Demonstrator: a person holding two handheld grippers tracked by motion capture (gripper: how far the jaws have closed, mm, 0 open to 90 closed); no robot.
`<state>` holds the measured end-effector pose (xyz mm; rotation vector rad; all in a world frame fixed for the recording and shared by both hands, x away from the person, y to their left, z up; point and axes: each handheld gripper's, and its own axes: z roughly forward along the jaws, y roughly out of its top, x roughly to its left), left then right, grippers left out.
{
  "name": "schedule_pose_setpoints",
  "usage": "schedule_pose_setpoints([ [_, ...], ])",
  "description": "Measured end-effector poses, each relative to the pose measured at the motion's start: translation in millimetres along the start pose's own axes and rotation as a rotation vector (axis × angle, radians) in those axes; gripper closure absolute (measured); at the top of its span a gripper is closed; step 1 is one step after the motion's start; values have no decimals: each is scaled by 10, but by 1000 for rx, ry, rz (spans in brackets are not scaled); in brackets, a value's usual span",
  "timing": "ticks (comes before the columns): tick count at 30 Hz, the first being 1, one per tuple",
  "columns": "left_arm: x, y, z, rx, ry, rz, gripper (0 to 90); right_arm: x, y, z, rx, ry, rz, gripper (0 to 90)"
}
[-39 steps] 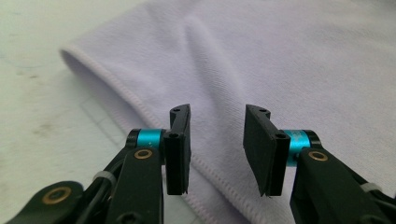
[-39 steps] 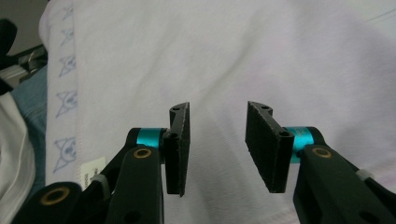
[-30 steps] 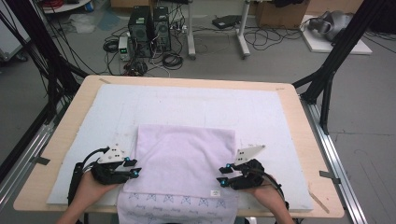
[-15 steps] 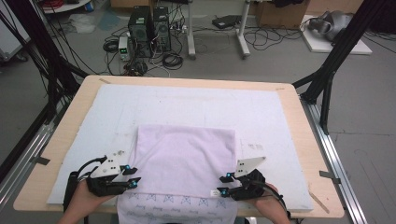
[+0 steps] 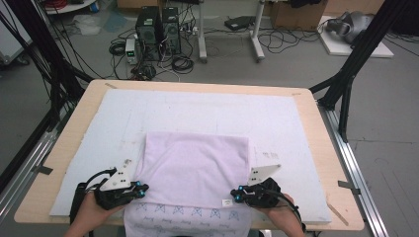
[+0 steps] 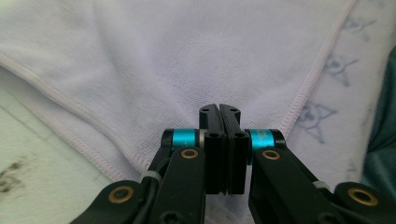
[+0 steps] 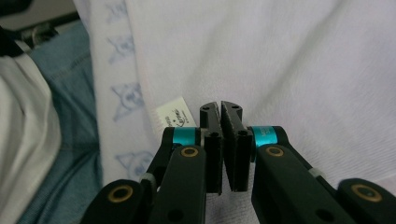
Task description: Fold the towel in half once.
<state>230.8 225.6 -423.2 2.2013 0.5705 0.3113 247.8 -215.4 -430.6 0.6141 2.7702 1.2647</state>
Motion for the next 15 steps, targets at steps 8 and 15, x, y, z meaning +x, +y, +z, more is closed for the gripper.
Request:
schedule_pose_setpoints([
  [8, -170, 23, -391, -30, -30, -8, 883, 233, 188, -301, -49, 73, -72, 872],
  [15, -37, 3, -348, -41, -1, -49, 697, 135, 147, -293, -50, 65, -39, 688],
])
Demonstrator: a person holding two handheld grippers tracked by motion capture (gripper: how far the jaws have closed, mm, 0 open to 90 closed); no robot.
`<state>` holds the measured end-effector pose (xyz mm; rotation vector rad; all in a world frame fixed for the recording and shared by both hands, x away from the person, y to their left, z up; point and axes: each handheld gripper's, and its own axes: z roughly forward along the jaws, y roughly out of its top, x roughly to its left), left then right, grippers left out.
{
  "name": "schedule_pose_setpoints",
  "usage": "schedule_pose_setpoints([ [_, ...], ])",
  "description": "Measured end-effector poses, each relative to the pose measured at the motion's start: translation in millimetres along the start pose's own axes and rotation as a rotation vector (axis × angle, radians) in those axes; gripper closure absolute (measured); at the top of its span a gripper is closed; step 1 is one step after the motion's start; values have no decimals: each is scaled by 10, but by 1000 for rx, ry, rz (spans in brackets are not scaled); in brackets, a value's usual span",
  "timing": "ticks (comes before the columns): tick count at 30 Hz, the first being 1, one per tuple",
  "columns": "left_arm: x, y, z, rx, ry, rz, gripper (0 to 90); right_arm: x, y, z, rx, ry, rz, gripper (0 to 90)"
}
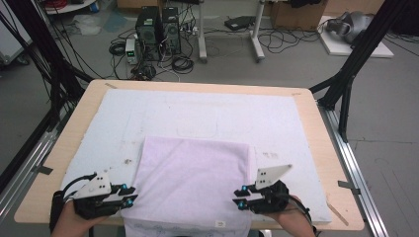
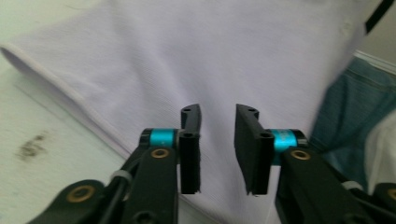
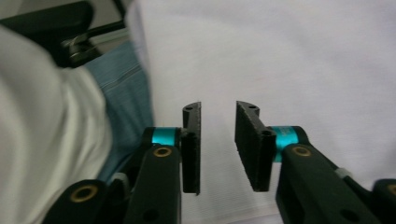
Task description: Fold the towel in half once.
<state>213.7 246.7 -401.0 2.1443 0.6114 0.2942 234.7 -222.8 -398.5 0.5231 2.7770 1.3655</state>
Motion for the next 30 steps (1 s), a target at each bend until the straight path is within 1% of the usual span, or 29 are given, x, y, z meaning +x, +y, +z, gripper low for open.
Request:
schedule_pose_setpoints([
  [1, 57, 29, 34, -7, 17, 0, 687, -75, 17, -1, -4, -22, 12, 672],
  [4, 264, 132, 161, -23, 76, -21, 648, -368, 83, 21, -2, -99, 43, 614],
  [5, 350, 166, 212, -26, 97, -36, 645, -470, 108, 28, 9, -130, 50, 595],
  [6, 435, 191, 265, -41, 115, -63, 633, -576, 131, 36, 13, -151, 56, 571],
  [7, 506, 214, 304, -36, 130, -73, 623, -678, 144, 42, 9, -178, 70, 560],
  [8, 597, 238, 364, -34, 154, -88, 617, -756, 156, 45, 20, -194, 84, 550],
  [9, 712, 265, 440, -23, 191, -106, 607, -865, 167, 49, 25, -214, 101, 531],
  [10, 803, 286, 504, -19, 213, -126, 589, -989, 175, 55, 24, -239, 123, 510],
  [12, 982, 319, 626, -9, 226, -175, 546, -1178, 180, 63, 53, -300, 143, 479],
  [13, 1065, 331, 685, -5, 231, -205, 530, -1268, 177, 64, 60, -314, 159, 468],
  [14, 1133, 341, 746, 2, 253, -223, 508, -1349, 173, 73, 72, -328, 177, 453],
  [15, 1201, 352, 802, 19, 276, -236, 477, -1420, 160, 90, 71, -332, 190, 433],
  [16, 1278, 352, 863, 21, 291, -258, 451, -1487, 141, 122, 65, -323, 209, 413],
  [17, 1317, 346, 895, 20, 298, -279, 417, -1549, 113, 178, 68, -309, 223, 397],
  [18, 1370, 342, 944, 42, 297, -297, 404, -1576, 100, 214, 78, -297, 232, 397],
  [19, 1410, 333, 996, 65, 283, -312, 392, -1610, 80, 266, 87, -282, 236, 406],
  [20, 1443, 325, 1061, 96, 257, -330, 404, -1635, 66, 313, 106, -271, 247, 451],
  [21, 1439, 326, 1079, 102, 261, -308, 499, -1644, 59, 340, 108, -272, 231, 559],
  [22, 1433, 336, 1073, 84, 235, -276, 569, -1661, 61, 328, 95, -242, 214, 764],
  [23, 1425, 357, 1073, 81, 239, -256, 823, -1679, 63, 323, 58, -173, 217, 844],
  [24, 1424, 383, 1083, 84, 251, -252, 856, -1688, 79, 333, 51, -150, 210, 855],
  [25, 1439, 398, 1079, 74, 252, -254, 867, -1704, 99, 347, 66, -147, 202, 859],
  [26, 1458, 408, 1064, 51, 262, -261, 871, -1732, 126, 356, 82, -154, 203, 860],
  [27, 1494, 424, 1039, 43, 267, -275, 873, -1761, 164, 347, 91, -178, 197, 862],
  [28, 1526, 457, 1015, 43, 282, -278, 874, -1787, 216, 320, 87, -212, 193, 864],
  [29, 1554, 505, 982, 27, 305, -276, 875, -1822, 283, 278, 80, -242, 196, 865],
  [30, 1589, 566, 932, 1, 325, -276, 875, -1849, 367, 232, 74, -270, 187, 865],
])
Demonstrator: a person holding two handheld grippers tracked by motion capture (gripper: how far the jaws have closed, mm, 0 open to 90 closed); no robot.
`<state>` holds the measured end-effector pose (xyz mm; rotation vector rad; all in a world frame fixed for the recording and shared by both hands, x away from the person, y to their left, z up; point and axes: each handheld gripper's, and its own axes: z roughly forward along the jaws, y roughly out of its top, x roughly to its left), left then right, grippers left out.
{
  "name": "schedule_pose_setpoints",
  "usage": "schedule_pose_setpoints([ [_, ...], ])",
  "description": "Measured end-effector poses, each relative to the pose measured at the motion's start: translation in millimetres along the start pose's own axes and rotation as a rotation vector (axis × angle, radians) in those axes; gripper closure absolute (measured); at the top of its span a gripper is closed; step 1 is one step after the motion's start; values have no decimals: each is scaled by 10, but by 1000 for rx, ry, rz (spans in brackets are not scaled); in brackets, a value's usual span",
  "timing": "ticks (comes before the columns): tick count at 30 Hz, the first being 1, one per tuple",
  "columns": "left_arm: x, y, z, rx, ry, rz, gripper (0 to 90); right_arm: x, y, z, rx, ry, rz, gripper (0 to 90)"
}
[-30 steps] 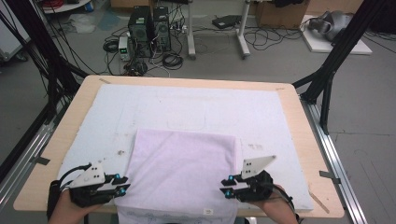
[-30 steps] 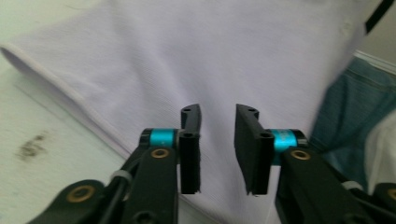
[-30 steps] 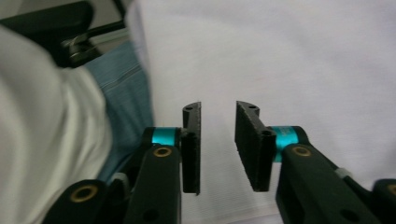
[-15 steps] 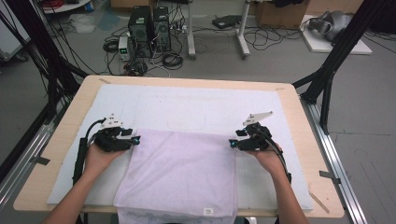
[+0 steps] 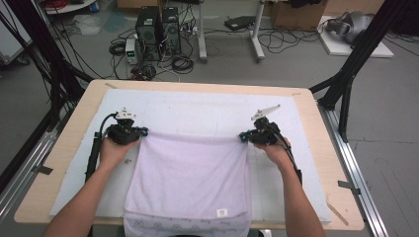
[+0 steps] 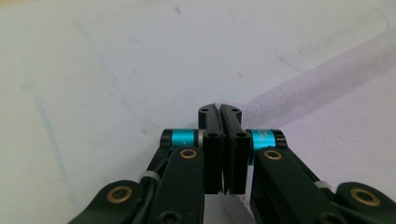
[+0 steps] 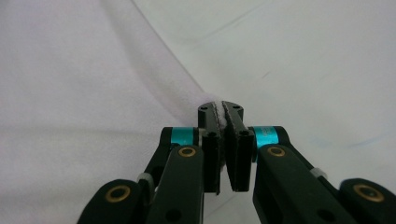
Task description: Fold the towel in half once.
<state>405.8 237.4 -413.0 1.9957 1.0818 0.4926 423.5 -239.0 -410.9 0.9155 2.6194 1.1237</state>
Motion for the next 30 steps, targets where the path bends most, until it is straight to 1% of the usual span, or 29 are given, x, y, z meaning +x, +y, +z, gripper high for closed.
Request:
schedule_pose_setpoints([
  [2, 75, 203, -90, -43, 29, -8, 876, -32, 210, -117, -29, -48, -34, 866],
  [3, 99, 296, -128, -52, 42, -3, 876, -49, 324, -189, -49, -65, -41, 866],
  [4, 141, 465, -198, -79, 57, 2, 875, -71, 411, -240, -59, -78, -52, 866],
  [5, 167, 605, -257, -103, 62, 4, 875, -100, 562, -335, -71, -97, -65, 866],
  [7, 202, 869, -363, -146, 86, 35, 875, -146, 793, -485, -104, -131, -87, 865],
  [8, 220, 971, -392, -153, 95, 46, 874, -176, 894, -544, -114, -150, -89, 862],
  [9, 233, 1041, -397, -150, 113, 52, 857, -207, 975, -580, -125, -159, -84, 815],
  [10, 247, 1073, -388, -141, 147, 55, 808, -236, 1019, -589, -143, -174, -82, 714],
  [11, 282, 1074, -380, -136, 156, 42, 727, -270, 1035, -577, -155, -189, -77, 668],
  [12, 328, 1051, -380, -129, 142, 21, 703, -311, 1021, -551, -157, -176, -51, 615],
  [13, 359, 1007, -377, -123, 139, 4, 692, -343, 990, -511, -144, -164, -22, 601],
  [15, 381, 894, -369, -94, 126, 7, 653, -350, 882, -430, -116, -146, -7, 592],
  [16, 383, 828, -370, -89, 112, 6, 629, -345, 827, -394, -105, -128, 4, 577],
  [17, 380, 760, -369, -84, 99, 4, 625, -325, 768, -366, -99, -113, 7, 577],
  [18, 373, 694, -364, -75, 88, 5, 614, -291, 712, -343, -93, -110, 4, 573],
  [19, 355, 628, -356, -68, 77, 6, 593, -265, 666, -326, -85, -102, 12, 559],
  [20, 330, 571, -348, -57, 70, 15, 584, -230, 619, -312, -90, -93, 19, 552],
  [21, 303, 517, -348, -51, 59, 21, 569, -197, 591, -297, -71, -74, 25, 514],
  [22, 268, 459, -348, -55, 47, 21, 556, -163, 578, -281, -40, -47, 42, 485],
  [23, 228, 407, -349, -51, 36, 28, 544, -118, 570, -267, -17, -24, 42, 474],
  [24, 188, 353, -355, -52, 23, 31, 531, -60, 567, -264, 2, -18, 23, 476],
  [25, 145, 296, -364, -53, 11, 38, 517, 18, 543, -280, -25, -33, -7, 494],
  [26, 98, 243, -371, -47, 9, 53, 509, 88, 509, -297, -65, -37, -26, 508],
  [27, 61, 197, -378, -34, 0, 61, 501, 135, 477, -306, -84, -27, -30, 508],
  [28, 22, 147, -391, -35, -10, 67, 486, 181, 441, -309, -87, -14, -19, 510],
  [29, -15, 96, -411, -38, -18, 76, 484, 229, 395, -306, -92, -7, -22, 518],
  [30, -48, 45, -429, -43, -25, 75, 484, 282, 348, -302, -84, -5, -30, 518],
])
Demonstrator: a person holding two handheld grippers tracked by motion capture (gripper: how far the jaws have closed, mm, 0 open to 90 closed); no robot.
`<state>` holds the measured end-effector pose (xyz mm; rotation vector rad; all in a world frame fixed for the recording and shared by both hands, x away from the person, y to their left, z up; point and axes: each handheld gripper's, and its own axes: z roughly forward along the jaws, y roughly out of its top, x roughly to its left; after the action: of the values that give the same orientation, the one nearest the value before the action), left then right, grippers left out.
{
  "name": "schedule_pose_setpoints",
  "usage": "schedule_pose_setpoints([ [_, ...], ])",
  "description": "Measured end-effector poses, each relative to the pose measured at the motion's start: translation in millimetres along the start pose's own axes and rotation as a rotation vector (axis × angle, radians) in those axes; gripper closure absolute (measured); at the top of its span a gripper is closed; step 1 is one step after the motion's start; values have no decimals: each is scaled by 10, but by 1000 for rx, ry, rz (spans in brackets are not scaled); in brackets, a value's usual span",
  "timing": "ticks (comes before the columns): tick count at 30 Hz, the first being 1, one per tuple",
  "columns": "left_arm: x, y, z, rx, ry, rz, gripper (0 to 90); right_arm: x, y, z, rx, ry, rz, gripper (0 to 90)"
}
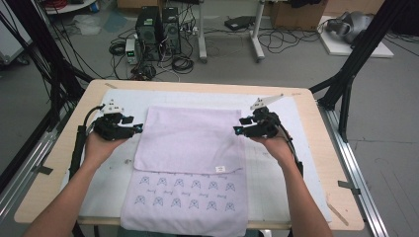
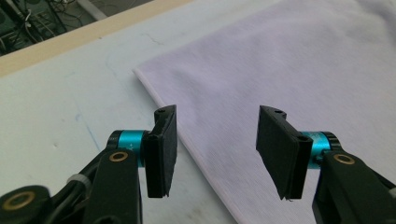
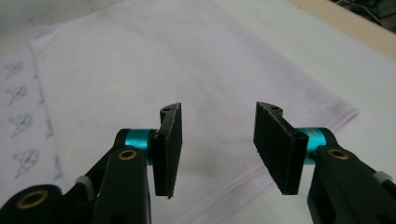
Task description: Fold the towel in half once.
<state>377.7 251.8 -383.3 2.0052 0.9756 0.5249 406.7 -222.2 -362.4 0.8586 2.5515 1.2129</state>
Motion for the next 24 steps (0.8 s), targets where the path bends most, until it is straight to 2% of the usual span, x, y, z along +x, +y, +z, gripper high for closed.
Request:
schedule_pose_setpoints([
  [3, -106, -145, -64, -2, -20, 12, 483, 159, -171, 17, -9, 20, -12, 538],
  [6, -216, -271, -115, 4, -40, 29, 488, 294, -339, 64, 28, 29, -30, 568],
  [10, -312, -433, -128, 42, -82, 46, 550, 403, -506, 130, 71, 52, -44, 593],
  [12, -357, -519, -127, 53, -111, 47, 570, 426, -551, 171, 104, 75, -37, 577],
  [14, -414, -598, -124, 54, -135, 54, 620, 477, -560, 215, 136, 95, -51, 572],
  [16, -472, -623, -105, 96, -161, 92, 628, 531, -557, 251, 164, 105, -74, 578],
  [17, -502, -627, -102, 102, -169, 110, 640, 547, -558, 267, 173, 114, -79, 585],
  [19, -546, -624, -101, 104, -184, 131, 645, 570, -591, 292, 169, 108, -99, 600],
  [20, -553, -627, -91, 115, -185, 146, 653, 572, -626, 304, 161, 113, -88, 605],
  [22, -547, -655, -48, 151, -182, 146, 658, 569, -719, 338, 166, 112, -69, 617],
  [23, -542, -675, -36, 152, -184, 139, 659, 574, -771, 323, 123, 100, -70, 634],
  [24, -528, -705, -32, 135, -188, 131, 662, 579, -797, 319, 105, 95, -66, 637],
])
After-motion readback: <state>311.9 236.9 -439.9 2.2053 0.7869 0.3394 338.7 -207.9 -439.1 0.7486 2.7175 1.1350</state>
